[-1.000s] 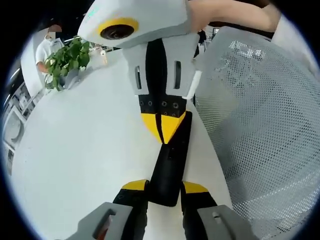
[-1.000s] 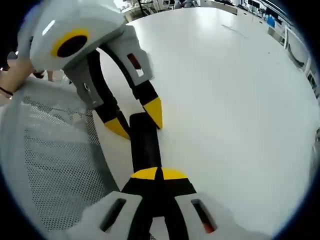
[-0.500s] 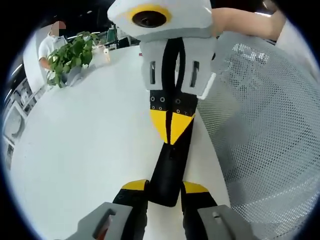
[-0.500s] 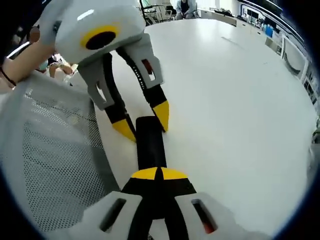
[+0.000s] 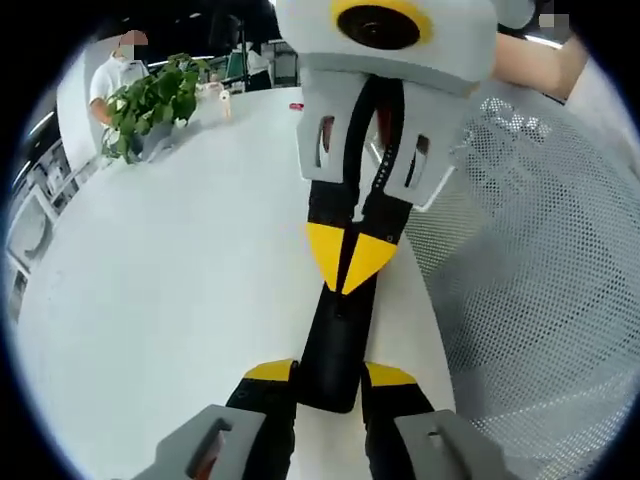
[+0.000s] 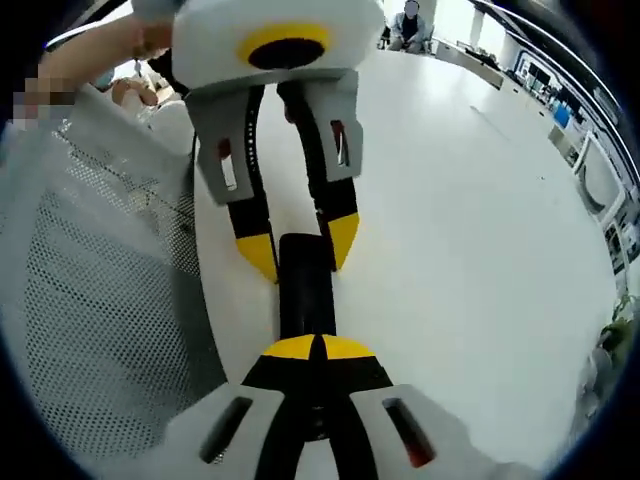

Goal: Press the specified remote control buttons in sequence, fully releasing each button before pressing the next.

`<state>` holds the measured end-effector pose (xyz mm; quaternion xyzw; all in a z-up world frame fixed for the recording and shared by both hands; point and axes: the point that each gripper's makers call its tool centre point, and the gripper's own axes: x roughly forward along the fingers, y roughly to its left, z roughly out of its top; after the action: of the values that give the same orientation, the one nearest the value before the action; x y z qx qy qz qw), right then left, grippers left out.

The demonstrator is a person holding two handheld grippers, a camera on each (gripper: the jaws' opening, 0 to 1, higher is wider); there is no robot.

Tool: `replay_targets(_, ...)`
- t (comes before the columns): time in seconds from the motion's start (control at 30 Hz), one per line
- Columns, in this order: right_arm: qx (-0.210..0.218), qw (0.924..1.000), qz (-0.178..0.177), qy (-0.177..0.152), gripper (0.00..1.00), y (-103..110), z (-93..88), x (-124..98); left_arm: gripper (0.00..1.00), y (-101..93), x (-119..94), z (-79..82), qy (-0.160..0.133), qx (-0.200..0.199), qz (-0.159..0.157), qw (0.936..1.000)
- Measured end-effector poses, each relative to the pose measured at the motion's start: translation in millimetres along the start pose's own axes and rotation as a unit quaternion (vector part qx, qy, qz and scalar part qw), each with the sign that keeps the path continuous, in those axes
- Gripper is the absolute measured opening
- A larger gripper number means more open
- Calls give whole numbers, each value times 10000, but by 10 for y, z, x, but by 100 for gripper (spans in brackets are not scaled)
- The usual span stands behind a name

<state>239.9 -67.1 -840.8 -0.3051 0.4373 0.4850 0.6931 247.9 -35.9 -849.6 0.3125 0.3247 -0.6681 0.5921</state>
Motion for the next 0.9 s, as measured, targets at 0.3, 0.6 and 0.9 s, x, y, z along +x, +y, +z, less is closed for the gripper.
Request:
replay_targets(0.3, -133, 9999, 45, 56, 0, 71, 37, 26, 25, -16, 6, -6, 159, 216, 37, 9996)
replay_targets(0.6, -128, 9998, -94, -118, 0, 59, 18, 4, 25, -15, 8, 5, -81, 58, -58, 9999)
replay_targets(0.9, -34, 9996, -190, -216, 0, 11, -2, 4, 25, -17, 36, 39, 205, -269, 268, 9991)
